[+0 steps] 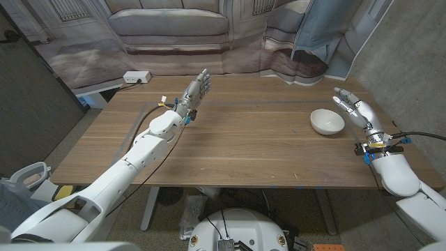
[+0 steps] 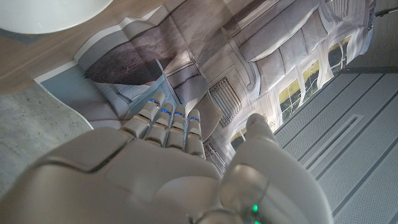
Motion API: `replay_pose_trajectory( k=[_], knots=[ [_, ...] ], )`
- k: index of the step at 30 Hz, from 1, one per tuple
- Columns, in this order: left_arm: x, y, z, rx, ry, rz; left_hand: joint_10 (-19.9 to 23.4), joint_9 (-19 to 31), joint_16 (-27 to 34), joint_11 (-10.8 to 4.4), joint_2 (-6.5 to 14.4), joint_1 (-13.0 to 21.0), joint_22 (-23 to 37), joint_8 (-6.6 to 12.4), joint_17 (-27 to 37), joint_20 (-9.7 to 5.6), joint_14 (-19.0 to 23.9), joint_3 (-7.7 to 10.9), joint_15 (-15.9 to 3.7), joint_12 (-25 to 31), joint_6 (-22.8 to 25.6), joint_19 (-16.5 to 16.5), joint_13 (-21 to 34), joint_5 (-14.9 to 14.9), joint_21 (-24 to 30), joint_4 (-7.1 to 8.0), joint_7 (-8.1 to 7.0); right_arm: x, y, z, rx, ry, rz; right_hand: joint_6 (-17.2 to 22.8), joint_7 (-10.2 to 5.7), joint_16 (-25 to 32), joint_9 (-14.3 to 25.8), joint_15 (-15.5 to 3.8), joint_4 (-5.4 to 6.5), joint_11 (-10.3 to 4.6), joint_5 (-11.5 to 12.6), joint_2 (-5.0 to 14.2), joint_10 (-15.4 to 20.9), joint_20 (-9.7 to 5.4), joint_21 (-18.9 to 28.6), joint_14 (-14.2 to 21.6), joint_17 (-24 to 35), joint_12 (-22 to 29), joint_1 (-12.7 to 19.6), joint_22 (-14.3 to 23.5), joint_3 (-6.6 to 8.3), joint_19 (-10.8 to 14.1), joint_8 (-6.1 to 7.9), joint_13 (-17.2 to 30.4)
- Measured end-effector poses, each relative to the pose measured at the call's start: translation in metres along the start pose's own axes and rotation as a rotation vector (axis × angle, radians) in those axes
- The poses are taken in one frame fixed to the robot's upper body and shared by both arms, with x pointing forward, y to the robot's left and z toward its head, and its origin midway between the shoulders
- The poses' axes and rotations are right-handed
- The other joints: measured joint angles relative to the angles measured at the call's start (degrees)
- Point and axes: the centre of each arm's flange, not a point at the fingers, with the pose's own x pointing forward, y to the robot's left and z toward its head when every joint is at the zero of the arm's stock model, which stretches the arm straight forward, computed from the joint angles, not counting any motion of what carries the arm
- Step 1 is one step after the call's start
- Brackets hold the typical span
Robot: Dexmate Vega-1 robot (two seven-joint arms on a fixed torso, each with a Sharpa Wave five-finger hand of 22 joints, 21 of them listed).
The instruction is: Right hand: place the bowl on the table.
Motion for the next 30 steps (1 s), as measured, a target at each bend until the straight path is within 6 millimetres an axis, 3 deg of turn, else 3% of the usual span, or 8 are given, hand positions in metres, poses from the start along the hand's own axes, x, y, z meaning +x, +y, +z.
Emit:
replay_pose_trajectory(
  k=[30],
  knots=[
    [0.0078,-0.006,-0.0018,0.008,0.004,-0.005,-0.21,0.0,-0.35,0.21,0.31,0.3,0.0,-0.15,0.3,0.0,-0.01,-0.24,0.0,-0.5,0.42,-0.01,0.0,0.0,-0.38,0.25,0.42,-0.0072,-0.0021,0.0066,-0.19,-0.006,-0.018,0.0,0.0,0.0,0.0,-0.31,-0.46,0.01,0.0,0.31,0.0,0.2,-1.02,-0.93,0.0,0.0,0.74,0.0,-0.01,-0.63,0.0,0.0]
  ],
)
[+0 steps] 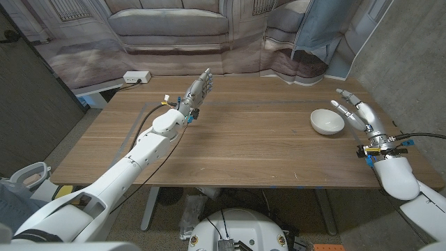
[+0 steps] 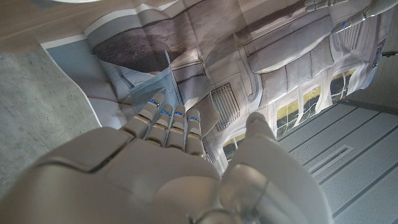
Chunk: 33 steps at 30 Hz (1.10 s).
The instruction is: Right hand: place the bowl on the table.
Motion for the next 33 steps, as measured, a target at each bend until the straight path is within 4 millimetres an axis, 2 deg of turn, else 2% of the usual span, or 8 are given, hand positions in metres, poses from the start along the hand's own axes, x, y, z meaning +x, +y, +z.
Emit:
replay_pose_trajectory(
  k=[8,33],
  knots=[
    [-0.0018,-0.0019,0.0002,0.002,0.0,-0.001,0.0,0.0,0.0,0.0,0.0,0.0,0.0,-0.13,0.0,0.0,-0.32,-0.24,0.32,0.0,0.0,0.0,0.0,0.0,-0.22,-0.24,0.0,0.0002,-0.0001,0.0016,-0.044,0.0,0.01,-0.42,-0.42,0.0,0.0,0.31,-0.16,-0.22,0.0,0.23,-0.23,-0.3,-0.21,-0.3,0.0,0.0,0.23,0.0,-0.16,-0.3,-0.39,0.0],
    [-0.0059,-0.0014,-0.0019,0.0,0.0,0.005,0.0,0.0,0.0,0.0,0.23,0.23,0.0,-0.12,-0.02,0.0,-0.32,-0.46,0.31,0.0,0.0,0.0,0.0,-0.33,-0.44,-0.01,0.0,0.0035,0.0057,0.0066,-0.177,0.027,0.062,-0.63,-0.2,0.0,0.0,0.32,-0.63,-0.83,0.0,0.66,-0.84,-0.3,-0.87,-0.91,0.0,0.0,1.45,0.0,0.31,-0.29,-0.39,0.3]
  ],
)
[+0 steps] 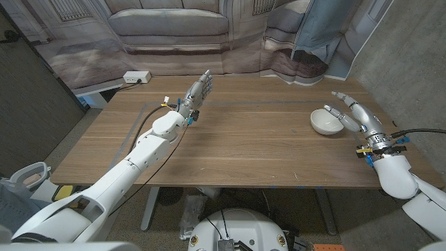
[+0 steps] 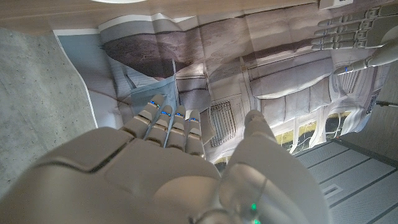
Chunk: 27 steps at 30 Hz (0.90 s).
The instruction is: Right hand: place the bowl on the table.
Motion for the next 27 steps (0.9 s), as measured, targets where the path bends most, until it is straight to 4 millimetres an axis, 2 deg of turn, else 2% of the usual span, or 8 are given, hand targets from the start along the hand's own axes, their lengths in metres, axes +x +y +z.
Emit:
replay_pose_trajectory(
  k=[2,24,27],
  knots=[
    [-0.0003,0.0006,-0.0004,-0.001,0.0,0.001,0.0,0.0,0.0,0.0,0.0,0.0,0.0,0.0,0.0,0.0,0.0,-0.01,0.0,0.0,0.0,0.0,0.0,0.0,0.0,0.01,0.0,0.0001,0.0004,-0.0003,-0.011,0.005,0.003,0.0,0.0,0.0,0.0,0.0,-0.39,0.0,0.0,0.0,0.0,0.0,0.0,0.0,0.0,0.0,0.0,0.0,0.08,0.0,0.0,0.0],
    [0.0021,0.0004,-0.0012,0.0,0.001,-0.009,0.0,0.0,0.0,0.0,0.0,0.0,0.0,0.04,-0.01,0.0,0.0,-0.19,0.0,0.0,0.0,0.0,0.0,0.0,0.0,-0.17,0.0,0.0011,0.007,0.0023,-0.125,0.022,0.052,0.01,-0.01,0.0,0.3,0.0,-0.63,0.01,0.0,-0.08,0.01,0.0,-0.44,0.01,0.0,0.0,1.28,0.0,0.32,0.0,0.0,-0.01],
    [0.0021,0.0003,-0.0013,0.001,0.001,-0.009,0.0,0.0,0.0,0.0,0.0,0.0,0.0,0.04,-0.01,0.0,0.0,-0.19,0.0,0.0,0.0,0.0,0.0,0.01,-0.23,-0.17,0.0,0.0009,0.0079,0.0019,-0.14,0.023,0.058,-0.01,-0.44,0.0,0.3,0.0,-0.67,0.01,0.0,-0.32,0.01,0.0,-0.44,0.01,0.0,0.0,1.52,0.0,0.36,0.01,0.0,-0.01]
  ],
)
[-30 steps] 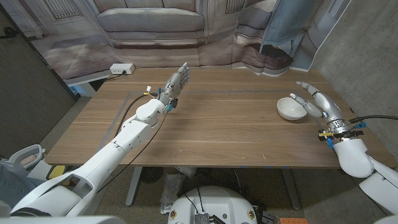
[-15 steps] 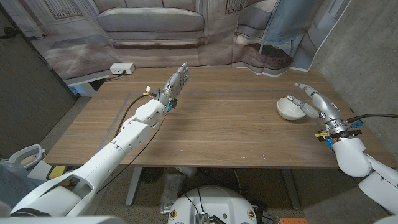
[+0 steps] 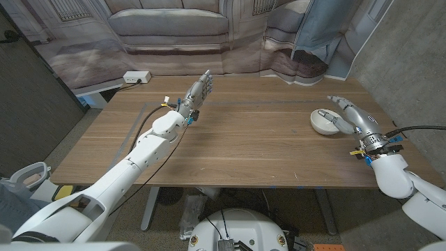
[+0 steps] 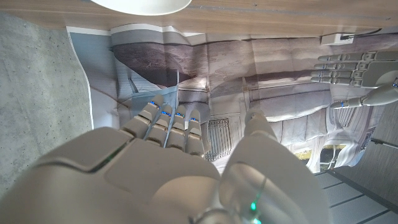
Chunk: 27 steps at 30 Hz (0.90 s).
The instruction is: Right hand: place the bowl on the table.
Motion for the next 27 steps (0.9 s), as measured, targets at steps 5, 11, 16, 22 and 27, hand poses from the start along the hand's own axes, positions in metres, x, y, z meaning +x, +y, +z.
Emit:
replay_pose_trajectory(
  k=[5,11,16,22,27],
  knots=[
    [-0.0009,-0.0008,-0.0012,-0.001,0.002,0.003,0.0,0.0,0.0,0.0,0.0,0.0,0.0,0.0,0.0,0.0,0.0,0.0,0.0,0.0,0.0,0.0,0.0,0.0,0.0,0.0,0.0,-0.0002,0.0014,-0.0006,-0.022,0.0,0.011,-0.09,-0.09,0.0,0.0,-0.21,-0.37,0.0,0.0,0.26,0.0,0.0,0.0,0.22,0.0,0.0,0.34,0.0,0.02,0.0,0.0,0.0],
    [-0.0019,-0.0026,-0.0018,-0.003,0.001,0.004,0.0,0.0,0.0,0.0,0.22,0.22,0.0,0.0,0.0,0.0,0.0,0.02,0.0,0.0,0.0,0.0,0.0,-0.23,0.0,0.02,0.0,-0.0003,0.0025,-0.0018,-0.042,0.003,0.022,-0.09,-0.08,0.0,-0.01,-0.21,-0.43,0.0,0.0,-0.13,0.0,0.0,0.0,0.21,0.0,0.0,0.73,0.0,-0.05,0.0,0.0,0.0],
    [-0.0029,-0.0036,-0.0021,-0.004,0.0,0.006,0.0,0.0,0.0,0.0,0.22,0.22,0.0,0.0,0.0,0.0,0.0,-0.14,0.0,0.0,0.0,0.0,0.0,-0.23,0.0,-0.14,0.0,0.0004,0.0033,-0.0018,-0.057,0.006,0.031,-0.08,-0.08,0.0,-0.01,-0.21,-0.67,0.0,0.0,-0.35,0.0,0.0,-0.44,0.21,-0.29,0.0,0.95,0.0,0.19,0.0,0.0,-0.01],
    [-0.0038,-0.004,-0.0022,-0.005,-0.001,0.007,0.0,0.0,0.0,0.0,0.22,0.22,0.0,0.0,-0.01,0.0,0.0,-0.38,0.0,0.0,0.0,0.0,0.0,-0.23,0.0,0.08,0.0,0.001,0.0053,-0.0003,-0.07,0.007,0.04,-0.75,-0.02,0.0,-0.03,-0.37,-0.91,-0.12,0.0,-0.61,-0.53,0.0,-0.44,0.38,-0.29,0.0,1.28,0.0,-0.05,0.0,0.0,-0.01],
    [-0.0048,-0.0025,-0.002,-0.003,-0.001,0.009,0.0,0.0,0.0,0.0,0.22,0.22,0.0,0.0,-0.01,0.0,0.0,-0.38,0.0,-0.19,0.0,0.0,0.0,-0.23,0.0,0.08,0.0,0.0011,0.0072,0.0002,-0.08,0.011,0.046,-1.36,-0.86,0.0,0.0,-0.53,-1.08,-0.12,0.24,-1.02,-0.53,0.0,-0.83,0.53,-0.28,0.0,2.23,0.0,0.12,0.0,0.0,-0.01]
  ],
)
